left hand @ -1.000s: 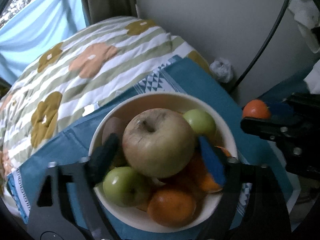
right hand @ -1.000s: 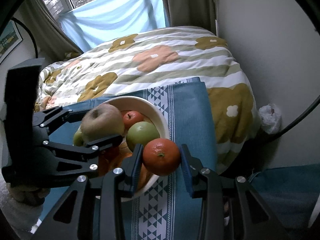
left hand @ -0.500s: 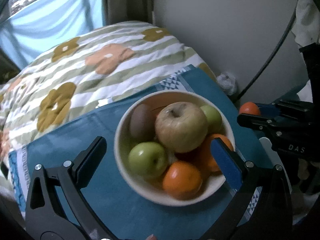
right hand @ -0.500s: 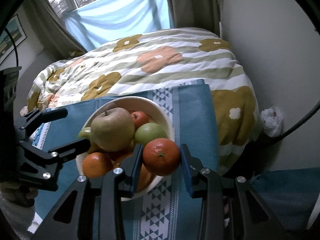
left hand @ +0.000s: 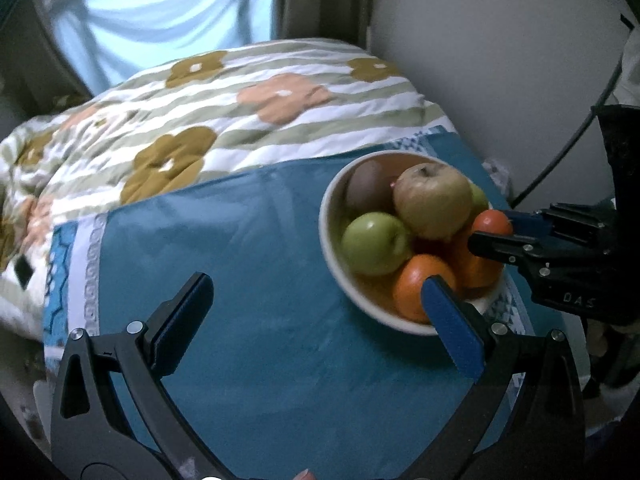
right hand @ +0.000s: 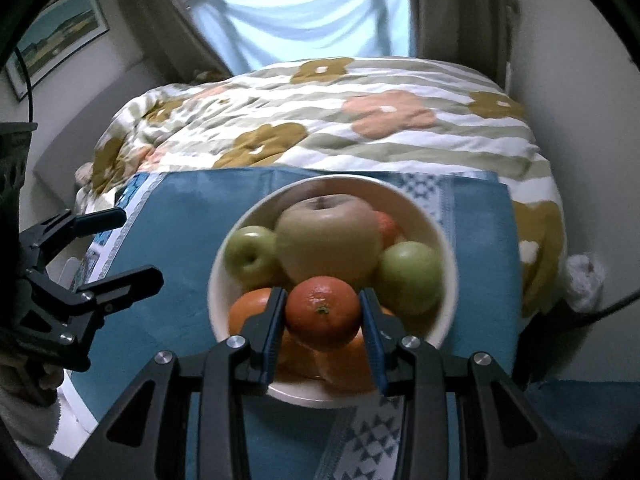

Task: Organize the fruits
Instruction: 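Lower the tangerine onto the plate and open the right tool, then lift both tools away from the full plate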

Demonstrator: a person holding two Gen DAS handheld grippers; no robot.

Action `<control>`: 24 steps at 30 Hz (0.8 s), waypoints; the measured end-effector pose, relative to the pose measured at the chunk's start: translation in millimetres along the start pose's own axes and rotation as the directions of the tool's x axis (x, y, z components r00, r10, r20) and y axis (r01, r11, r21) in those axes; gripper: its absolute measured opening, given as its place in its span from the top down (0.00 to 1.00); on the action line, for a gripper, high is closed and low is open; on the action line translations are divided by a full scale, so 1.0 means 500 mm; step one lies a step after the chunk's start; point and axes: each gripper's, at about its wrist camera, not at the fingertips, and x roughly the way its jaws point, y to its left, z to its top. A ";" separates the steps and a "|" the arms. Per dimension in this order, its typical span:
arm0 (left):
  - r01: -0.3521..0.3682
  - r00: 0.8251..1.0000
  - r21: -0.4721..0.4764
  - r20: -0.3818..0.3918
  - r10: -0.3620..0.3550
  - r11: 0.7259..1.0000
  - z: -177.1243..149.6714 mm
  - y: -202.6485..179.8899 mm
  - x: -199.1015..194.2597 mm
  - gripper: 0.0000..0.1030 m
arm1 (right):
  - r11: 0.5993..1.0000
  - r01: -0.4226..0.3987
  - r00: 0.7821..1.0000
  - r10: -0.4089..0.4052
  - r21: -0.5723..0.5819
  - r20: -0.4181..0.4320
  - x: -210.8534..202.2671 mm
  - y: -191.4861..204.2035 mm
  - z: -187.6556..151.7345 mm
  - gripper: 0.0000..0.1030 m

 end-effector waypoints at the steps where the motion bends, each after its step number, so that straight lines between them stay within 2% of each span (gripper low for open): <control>1: -0.005 1.000 -0.012 0.002 0.005 1.000 -0.008 0.006 -0.005 0.00 | 1.000 -0.002 1.000 0.002 -0.013 -0.003 0.006 0.006 -0.001 0.67; 8: -0.035 0.999 -0.073 0.007 0.036 0.997 -0.045 0.026 -0.023 0.00 | 0.998 0.025 1.000 -0.026 -0.063 -0.009 0.028 0.028 -0.014 0.67; 16: -0.065 0.998 -0.119 -0.003 0.065 0.991 -0.071 0.031 -0.041 0.00 | 0.996 0.009 0.999 -0.006 -0.092 0.037 0.015 0.039 -0.027 0.33; 17: -0.070 0.998 -0.121 -0.002 0.070 0.990 -0.071 0.030 -0.045 0.00 | 0.995 0.015 0.999 -0.011 -0.100 0.045 0.012 0.042 -0.026 0.21; 18: -0.075 0.997 -0.123 0.000 0.076 0.990 -0.073 0.029 -0.052 0.00 | 0.994 0.014 0.999 -0.008 -0.109 0.051 0.007 0.045 -0.026 0.15; 24: -0.092 0.995 -0.129 0.027 0.096 0.987 -0.080 0.036 -0.103 0.00 | 0.993 0.024 0.995 -0.013 -0.116 0.097 -0.034 0.059 -0.021 0.15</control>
